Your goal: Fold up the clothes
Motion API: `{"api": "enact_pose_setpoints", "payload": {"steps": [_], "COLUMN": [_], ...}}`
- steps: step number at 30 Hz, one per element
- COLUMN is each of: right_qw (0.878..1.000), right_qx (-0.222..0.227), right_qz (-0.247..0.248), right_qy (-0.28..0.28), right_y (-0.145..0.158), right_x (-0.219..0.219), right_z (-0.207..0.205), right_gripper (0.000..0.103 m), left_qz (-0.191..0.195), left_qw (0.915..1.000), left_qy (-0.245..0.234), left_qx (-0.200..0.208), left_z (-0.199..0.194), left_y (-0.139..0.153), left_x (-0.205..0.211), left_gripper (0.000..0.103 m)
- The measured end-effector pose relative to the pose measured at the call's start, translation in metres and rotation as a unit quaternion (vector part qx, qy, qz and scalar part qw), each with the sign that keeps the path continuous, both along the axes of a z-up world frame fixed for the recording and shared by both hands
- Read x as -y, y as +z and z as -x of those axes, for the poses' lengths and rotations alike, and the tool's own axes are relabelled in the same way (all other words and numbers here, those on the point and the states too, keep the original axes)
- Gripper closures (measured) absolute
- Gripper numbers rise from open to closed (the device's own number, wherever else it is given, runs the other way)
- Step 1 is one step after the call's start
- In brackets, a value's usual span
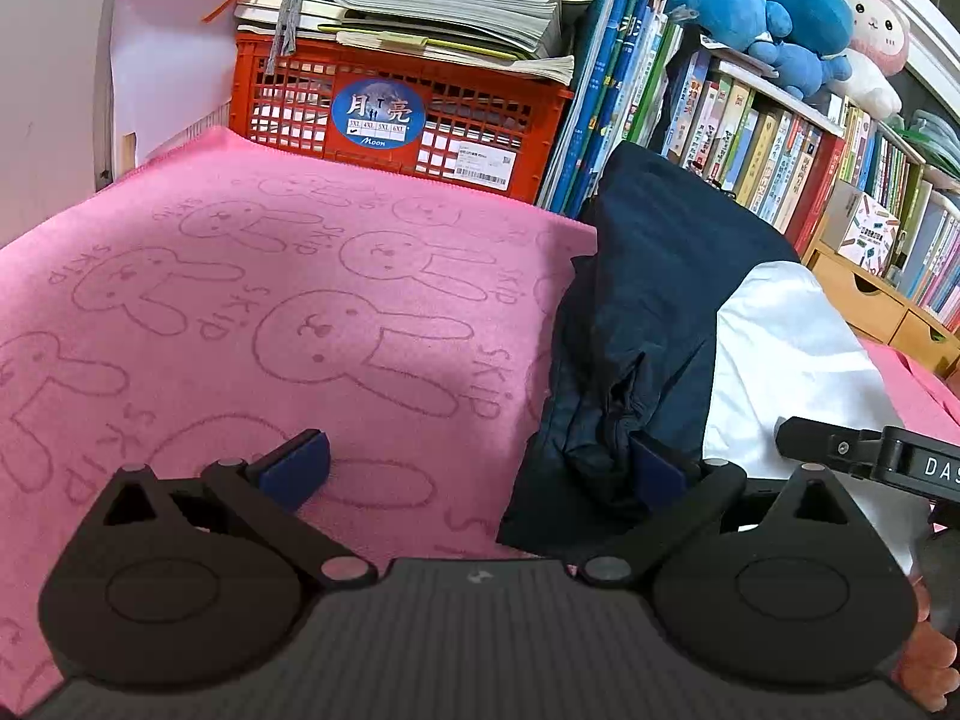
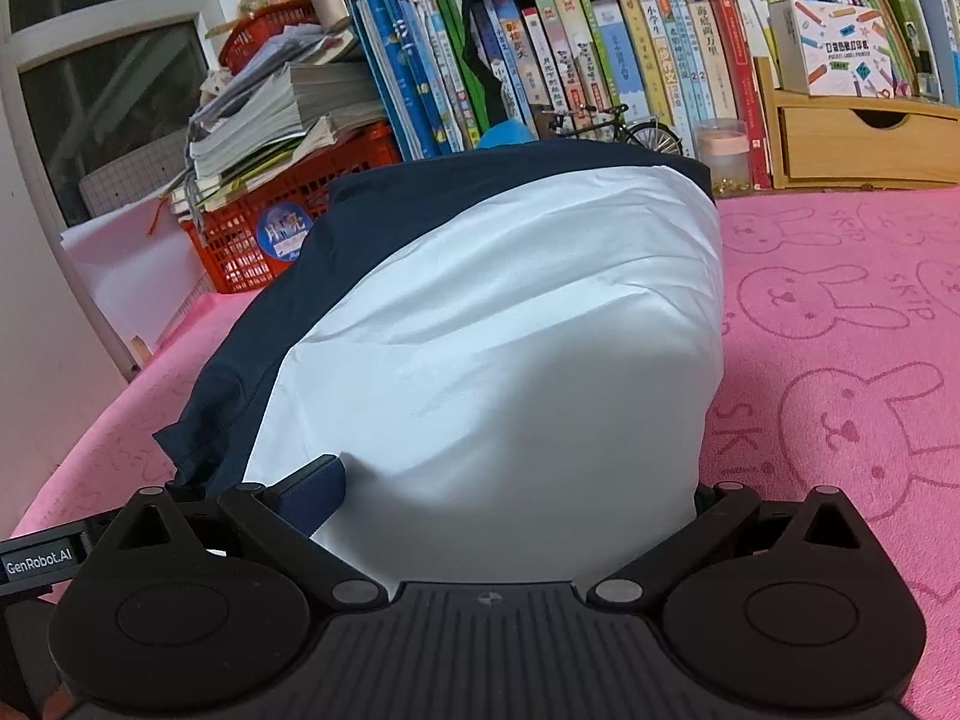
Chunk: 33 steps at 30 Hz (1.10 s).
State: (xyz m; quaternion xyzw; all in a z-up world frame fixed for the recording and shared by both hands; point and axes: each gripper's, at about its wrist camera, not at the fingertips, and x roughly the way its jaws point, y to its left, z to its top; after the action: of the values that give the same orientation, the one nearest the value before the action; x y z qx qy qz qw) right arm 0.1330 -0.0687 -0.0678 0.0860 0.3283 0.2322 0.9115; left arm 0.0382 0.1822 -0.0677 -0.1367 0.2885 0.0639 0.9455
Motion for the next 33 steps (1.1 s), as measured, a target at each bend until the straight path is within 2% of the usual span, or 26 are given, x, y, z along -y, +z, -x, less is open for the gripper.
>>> {"api": "enact_pose_setpoints", "payload": {"steps": [10, 13, 14, 16, 18, 19, 21, 24, 27, 28, 30, 33], "right_qw": [1.0, 1.0, 1.0, 0.999, 0.998, 0.998, 0.997, 0.998, 0.997, 0.996, 0.993, 0.987], "right_qx": [-0.001, -0.006, -0.009, -0.019, -0.04, -0.05, -0.063, -0.06, -0.058, -0.062, -0.067, -0.041], "right_qz": [-0.003, 0.014, 0.027, 0.045, 0.037, 0.029, 0.011, 0.013, 0.051, 0.068, 0.096, 0.139], "right_qy": [0.0, 0.004, 0.001, -0.011, -0.024, -0.03, -0.032, -0.018, 0.004, 0.014, 0.032, 0.068], "right_y": [0.0, 0.001, 0.002, 0.007, 0.014, 0.018, 0.023, 0.033, 0.038, 0.038, 0.037, 0.037], "right_x": [0.0, -0.004, -0.007, -0.012, -0.009, -0.006, 0.002, 0.008, 0.009, 0.009, 0.009, 0.007], "right_z": [0.0, -0.001, -0.001, 0.0, -0.002, -0.002, -0.002, 0.005, 0.012, 0.013, 0.021, 0.049], "right_gripper": [0.0, 0.0, 0.003, 0.015, 0.04, 0.045, 0.062, 0.071, 0.069, 0.066, 0.051, 0.044], "left_qz": [-0.002, -0.002, -0.001, 0.003, 0.018, 0.029, 0.04, 0.039, 0.01, -0.003, -0.021, -0.031], "left_qw": [1.0, 1.0, 1.0, 1.0, 0.9998, 0.9995, 0.9991, 0.9991, 0.9998, 0.9998, 0.9995, 0.9994], "left_qy": [-0.002, -0.003, -0.003, -0.004, -0.005, -0.007, -0.012, -0.016, -0.014, -0.013, -0.014, -0.012], "left_qx": [-0.002, -0.002, -0.002, 0.0, 0.008, 0.012, 0.011, 0.006, 0.014, 0.016, 0.018, 0.012], "left_z": [0.0, 0.0, 0.001, 0.001, 0.004, 0.005, 0.009, 0.02, 0.028, 0.029, 0.029, 0.029], "left_y": [0.002, 0.002, 0.002, 0.003, 0.004, 0.004, 0.006, 0.015, 0.028, 0.032, 0.038, 0.038], "left_x": [-0.001, -0.001, -0.002, -0.002, -0.007, -0.01, -0.013, -0.006, 0.009, 0.015, 0.024, 0.032], "left_gripper": [0.0, 0.0, 0.0, 0.0, 0.0, 0.0, 0.0, 0.0, 0.0, 0.0, 0.0, 0.0]}}
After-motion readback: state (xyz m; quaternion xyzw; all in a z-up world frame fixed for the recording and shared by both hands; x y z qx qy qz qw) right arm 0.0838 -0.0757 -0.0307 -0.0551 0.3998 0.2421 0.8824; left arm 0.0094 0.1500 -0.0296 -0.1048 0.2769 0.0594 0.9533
